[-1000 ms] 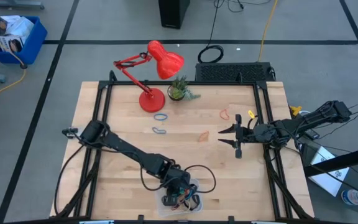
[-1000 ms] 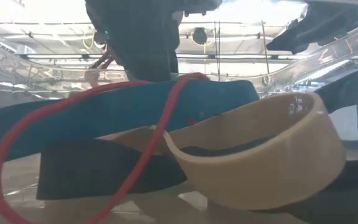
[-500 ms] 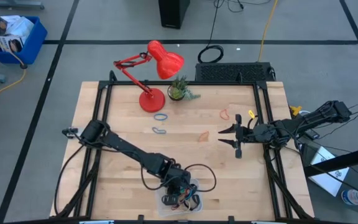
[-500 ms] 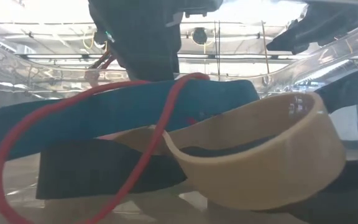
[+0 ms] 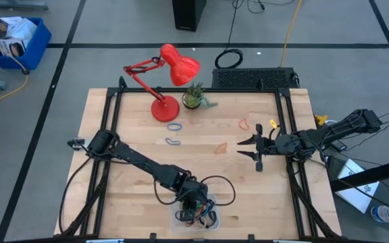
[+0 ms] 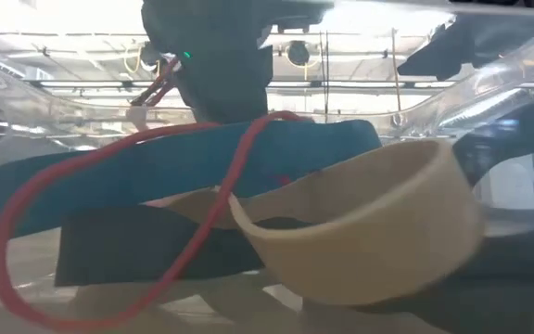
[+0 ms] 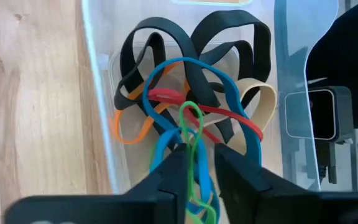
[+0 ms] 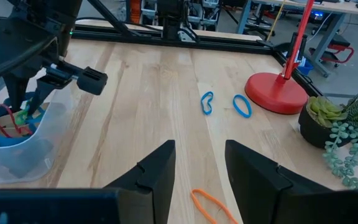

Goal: Pick and place rubber bands into bin
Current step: Put the green rubber band into the transparent bin, then put the orange rubber band into the transparent bin

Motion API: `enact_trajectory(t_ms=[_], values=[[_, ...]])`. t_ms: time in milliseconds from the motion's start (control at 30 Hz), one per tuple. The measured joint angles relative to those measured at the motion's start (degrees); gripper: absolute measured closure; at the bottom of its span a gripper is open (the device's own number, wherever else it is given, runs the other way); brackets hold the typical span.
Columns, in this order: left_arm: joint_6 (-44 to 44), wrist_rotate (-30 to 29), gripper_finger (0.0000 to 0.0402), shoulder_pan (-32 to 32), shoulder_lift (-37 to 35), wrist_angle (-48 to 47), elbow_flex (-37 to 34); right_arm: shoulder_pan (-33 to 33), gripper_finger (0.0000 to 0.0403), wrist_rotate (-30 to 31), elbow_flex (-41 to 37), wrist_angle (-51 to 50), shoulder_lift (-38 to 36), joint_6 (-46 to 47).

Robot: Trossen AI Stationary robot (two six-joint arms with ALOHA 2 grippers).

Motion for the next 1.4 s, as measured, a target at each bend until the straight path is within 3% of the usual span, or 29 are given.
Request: enact_trajectory(t_ms=[200,400,567,933,1100,1400], values=[[0.3,0.3,0.0248,0.1,0.0,0.0,0.0,0.0,0.0269,0.0,0.0,0.0,0.0,-0.1],[2.7,0.3,0.0215,0.3,-0.1,-0.1,0.0,0.0,0.0269,0.0,0.0,0.0,0.0,-0.2],[4.2,-1.4,0.0207,0.4,-0.7,-0.5,0.0,0.0,0.0269,0.0,0.0,0.0,0.0,-0.2],[8.0,-11.8,0.0206,-1.0,-3.0,-3.1,0.0,0.0,0.0269,0.0,0.0,-0.1,0.0,-0.2],[7.8,-11.9,0.0206,-1.1,-4.2,-3.2,0.0,0.0,0.0269,0.0,0.0,0.0,0.0,-0.2],[10.3,-18.4,0.0206,-0.8,-15.2,-4.8,0.0,0.0,0.0269,0.0,0.0,0.4,0.0,-0.6]])
